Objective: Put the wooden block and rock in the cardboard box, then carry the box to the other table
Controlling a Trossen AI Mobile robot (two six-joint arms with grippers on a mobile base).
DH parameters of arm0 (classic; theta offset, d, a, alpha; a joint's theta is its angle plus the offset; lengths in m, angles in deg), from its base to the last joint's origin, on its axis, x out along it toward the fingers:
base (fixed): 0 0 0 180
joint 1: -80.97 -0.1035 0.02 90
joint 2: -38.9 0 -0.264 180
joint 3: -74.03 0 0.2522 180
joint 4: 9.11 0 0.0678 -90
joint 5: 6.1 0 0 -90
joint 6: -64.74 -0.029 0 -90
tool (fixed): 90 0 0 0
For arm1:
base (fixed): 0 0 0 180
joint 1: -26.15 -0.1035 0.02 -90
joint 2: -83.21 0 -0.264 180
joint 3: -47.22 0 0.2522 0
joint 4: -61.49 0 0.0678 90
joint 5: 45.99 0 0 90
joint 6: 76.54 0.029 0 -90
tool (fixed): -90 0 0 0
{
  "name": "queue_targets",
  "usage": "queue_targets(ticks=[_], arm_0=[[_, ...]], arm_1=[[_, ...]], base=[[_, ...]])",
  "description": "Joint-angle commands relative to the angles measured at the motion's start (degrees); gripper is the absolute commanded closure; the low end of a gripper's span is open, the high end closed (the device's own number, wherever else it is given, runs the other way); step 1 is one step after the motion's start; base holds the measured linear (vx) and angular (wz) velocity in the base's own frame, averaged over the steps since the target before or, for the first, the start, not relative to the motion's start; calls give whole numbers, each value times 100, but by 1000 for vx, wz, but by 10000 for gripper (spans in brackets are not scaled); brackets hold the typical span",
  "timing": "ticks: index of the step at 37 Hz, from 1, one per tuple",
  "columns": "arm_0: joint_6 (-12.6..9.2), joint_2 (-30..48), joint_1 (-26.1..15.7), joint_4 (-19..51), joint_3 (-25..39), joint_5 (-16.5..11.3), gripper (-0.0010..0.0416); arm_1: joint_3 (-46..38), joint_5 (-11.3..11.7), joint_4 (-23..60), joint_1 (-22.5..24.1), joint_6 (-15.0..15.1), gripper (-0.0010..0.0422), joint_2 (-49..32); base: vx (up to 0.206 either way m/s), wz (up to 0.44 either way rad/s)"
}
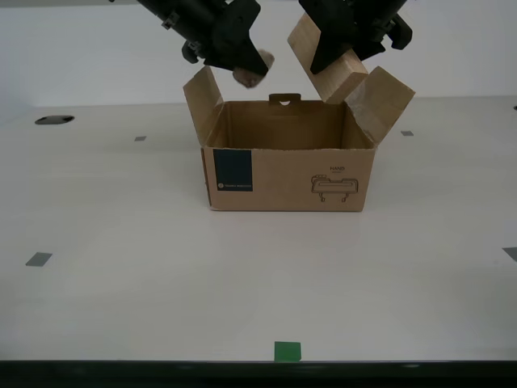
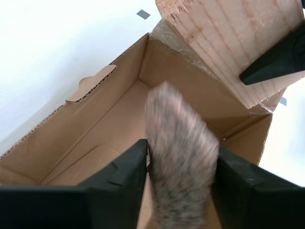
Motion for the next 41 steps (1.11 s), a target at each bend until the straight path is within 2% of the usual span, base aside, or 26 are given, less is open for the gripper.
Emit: queue_targets(ticks=[1,13,17,23,30,41], arm_0=[[-26,-11,-4,-22,2,-28,254],[-96,-11,-9,-22,2,-28,126],[-96,-11,-9,-20,2,-28,83],[-109,-11,-9,-17,2,-28,39],[-136,-11,-11,-17,2,-28,14],[-151,-11,-13,-17,2,-26,14]], arm_1=[[-2,31,-13,9,-35,213,2],[-2,31,-13,11,-79,98,2],[-2,28,-13,11,-90,74,2],[-2,31,-13,11,-162,57,2],[-2,31,-11,13,-164,57,2],[-2,28,-13,13,-179,57,2]], base=[[0,0],[0,0],[0,0],[0,0],[0,0],[0,0]])
